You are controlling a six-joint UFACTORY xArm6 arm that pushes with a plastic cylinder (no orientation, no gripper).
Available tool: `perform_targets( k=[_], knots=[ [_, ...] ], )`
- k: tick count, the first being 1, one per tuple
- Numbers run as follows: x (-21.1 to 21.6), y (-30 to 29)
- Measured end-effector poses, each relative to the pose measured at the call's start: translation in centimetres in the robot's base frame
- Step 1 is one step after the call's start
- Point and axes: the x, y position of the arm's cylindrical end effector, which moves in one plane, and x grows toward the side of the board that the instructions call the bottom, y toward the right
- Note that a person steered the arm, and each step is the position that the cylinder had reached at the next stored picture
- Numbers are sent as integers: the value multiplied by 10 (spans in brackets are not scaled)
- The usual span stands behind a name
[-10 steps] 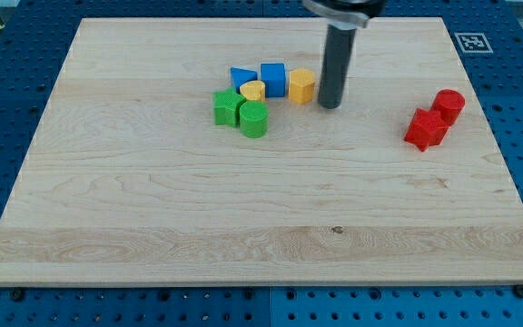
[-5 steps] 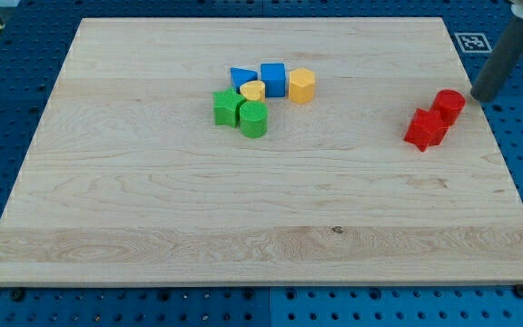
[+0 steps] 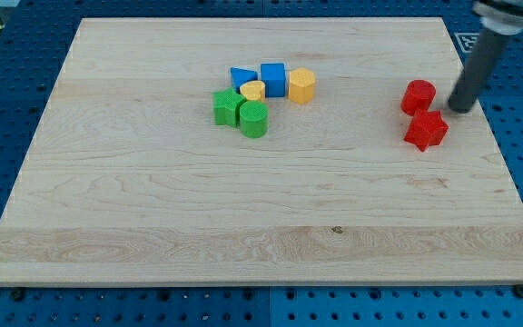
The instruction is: Slide red circle left and slightly down
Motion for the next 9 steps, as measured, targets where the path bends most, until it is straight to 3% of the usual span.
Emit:
perform_targets(
  k=[1, 3, 4, 7, 9],
  knots=[
    [-17, 55],
    [-12, 54],
    [-1, 23],
    [-26, -112],
    [11, -173]
  ],
)
